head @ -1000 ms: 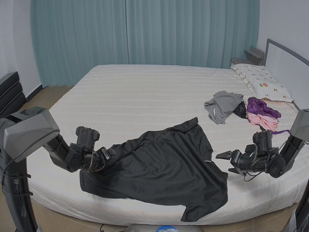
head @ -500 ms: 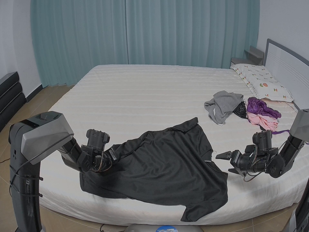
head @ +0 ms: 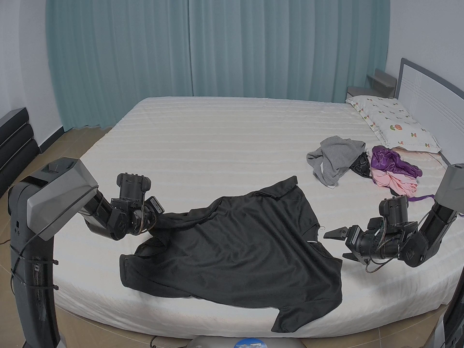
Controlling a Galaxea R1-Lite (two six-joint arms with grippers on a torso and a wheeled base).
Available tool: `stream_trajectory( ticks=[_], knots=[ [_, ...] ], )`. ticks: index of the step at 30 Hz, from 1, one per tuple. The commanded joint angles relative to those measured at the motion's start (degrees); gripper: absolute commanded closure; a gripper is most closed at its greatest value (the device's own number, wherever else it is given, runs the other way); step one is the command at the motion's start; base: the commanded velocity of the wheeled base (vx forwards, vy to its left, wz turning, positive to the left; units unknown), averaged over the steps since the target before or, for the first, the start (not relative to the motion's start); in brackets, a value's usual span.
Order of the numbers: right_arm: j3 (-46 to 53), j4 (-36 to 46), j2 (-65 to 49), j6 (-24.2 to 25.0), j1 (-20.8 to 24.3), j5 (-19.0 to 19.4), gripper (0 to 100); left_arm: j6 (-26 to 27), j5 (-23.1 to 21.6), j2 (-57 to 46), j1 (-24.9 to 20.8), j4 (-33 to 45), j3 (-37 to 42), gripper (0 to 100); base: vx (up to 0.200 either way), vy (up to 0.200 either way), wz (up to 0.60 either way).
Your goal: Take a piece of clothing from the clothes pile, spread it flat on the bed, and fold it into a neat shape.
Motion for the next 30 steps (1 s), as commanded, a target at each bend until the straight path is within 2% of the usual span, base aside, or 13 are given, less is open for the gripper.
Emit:
stream_trajectory(
  ticks=[1, 7, 12, 21, 24, 30],
  knots=[
    [-0.12, -0.11, 0.09, 0.01, 0.04, 0.04, 0, 0.01, 0.02, 0.12, 2.49, -0.90, -3.71, 100, 0.000, 0.000, 0.00],
    [-3.63, -0.37, 1.49, -0.17, 0.65, -0.58, 0, -0.07, -0.16, 4.69, 5.74, -0.73, -10.12, 100, 0.000, 0.000, 0.00],
    [-8.38, -0.37, 5.71, -0.26, 0.83, -1.11, 0, -0.07, -0.07, 5.57, 7.06, -1.17, -11.35, 100, 0.000, 0.000, 0.00],
    [-24.55, 1.04, 16.79, -0.61, 1.53, -5.68, 0, 1.25, -0.16, 3.37, 8.56, -2.04, -14.61, 100, 0.000, 0.000, 0.00],
    [-32.72, 4.81, 20.83, -0.70, 2.15, -6.91, 0, 2.48, -0.07, 3.02, 8.73, -0.64, -17.15, 100, 0.000, 0.000, 0.00],
    [-44.85, 13.08, 25.84, -0.61, 2.32, -7.00, 0, 2.56, 0.02, 1.26, 9.52, 1.12, -19.26, 100, 0.000, 0.000, 0.00]
  ],
)
